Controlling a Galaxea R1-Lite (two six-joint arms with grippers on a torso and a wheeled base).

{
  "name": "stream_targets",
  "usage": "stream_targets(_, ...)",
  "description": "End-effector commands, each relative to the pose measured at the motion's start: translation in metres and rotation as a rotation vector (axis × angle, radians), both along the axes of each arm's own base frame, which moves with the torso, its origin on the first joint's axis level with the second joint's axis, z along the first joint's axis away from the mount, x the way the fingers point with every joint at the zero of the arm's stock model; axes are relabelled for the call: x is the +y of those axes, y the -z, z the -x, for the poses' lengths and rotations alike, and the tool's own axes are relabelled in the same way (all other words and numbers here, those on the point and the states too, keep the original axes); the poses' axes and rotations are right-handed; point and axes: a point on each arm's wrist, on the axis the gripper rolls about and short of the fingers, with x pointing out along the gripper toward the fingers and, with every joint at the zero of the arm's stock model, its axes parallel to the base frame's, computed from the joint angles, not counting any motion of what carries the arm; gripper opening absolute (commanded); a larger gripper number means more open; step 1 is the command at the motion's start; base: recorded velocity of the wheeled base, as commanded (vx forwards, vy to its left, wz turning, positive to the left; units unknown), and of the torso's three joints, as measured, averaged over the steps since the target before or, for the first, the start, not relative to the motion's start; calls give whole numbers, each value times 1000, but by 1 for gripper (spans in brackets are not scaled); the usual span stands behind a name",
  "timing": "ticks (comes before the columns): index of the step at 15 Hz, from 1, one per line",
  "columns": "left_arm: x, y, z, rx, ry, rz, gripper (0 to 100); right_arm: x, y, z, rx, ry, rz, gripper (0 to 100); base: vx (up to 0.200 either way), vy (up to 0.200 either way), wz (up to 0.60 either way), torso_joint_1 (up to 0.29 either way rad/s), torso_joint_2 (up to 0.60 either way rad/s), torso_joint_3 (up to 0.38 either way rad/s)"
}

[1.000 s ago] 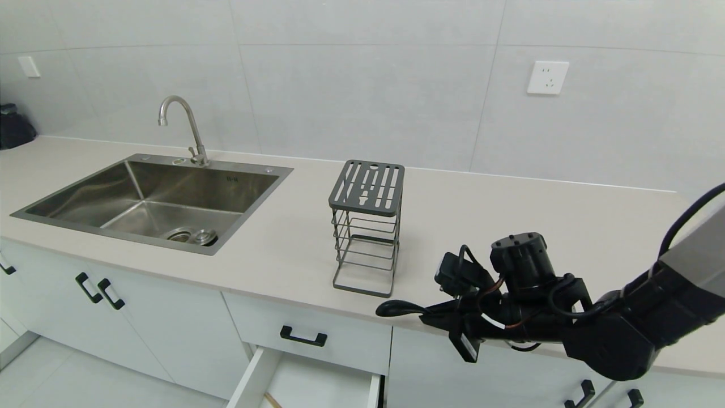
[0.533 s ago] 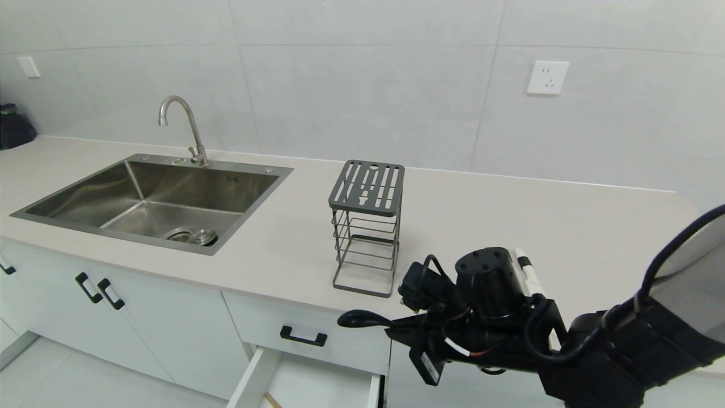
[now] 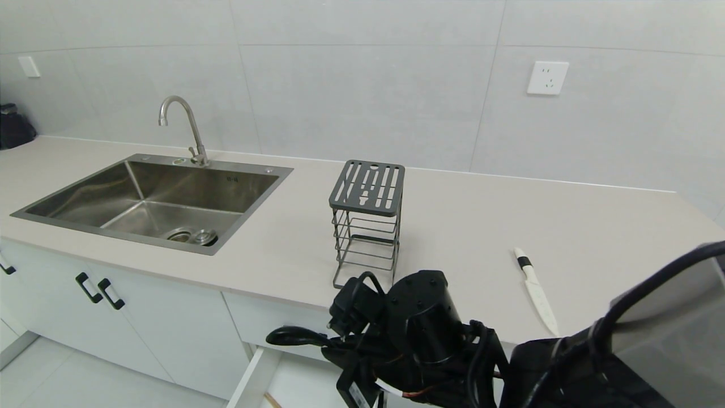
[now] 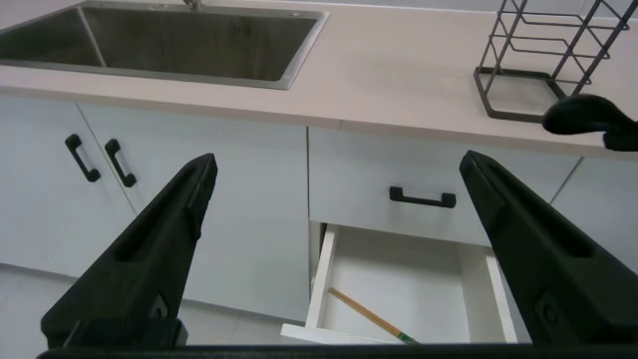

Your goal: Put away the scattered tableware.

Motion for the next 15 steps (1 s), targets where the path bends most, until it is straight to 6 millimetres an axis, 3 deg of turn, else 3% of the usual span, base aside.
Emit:
stream_targets(1,0,0,0,1,0,0,100,16,6,-4,-1,-15,-11,0,0,0,0,0,0,0)
stream_targets(6,0,0,0,1,0,0,100,25,9,-5,6,-56,-25,0,0,0,0,-18,37,22)
stream_targets(15,0,0,0,1,0,0,100,32,10,-2,-3,-78,-24,0,0,0,0,-162,314,158)
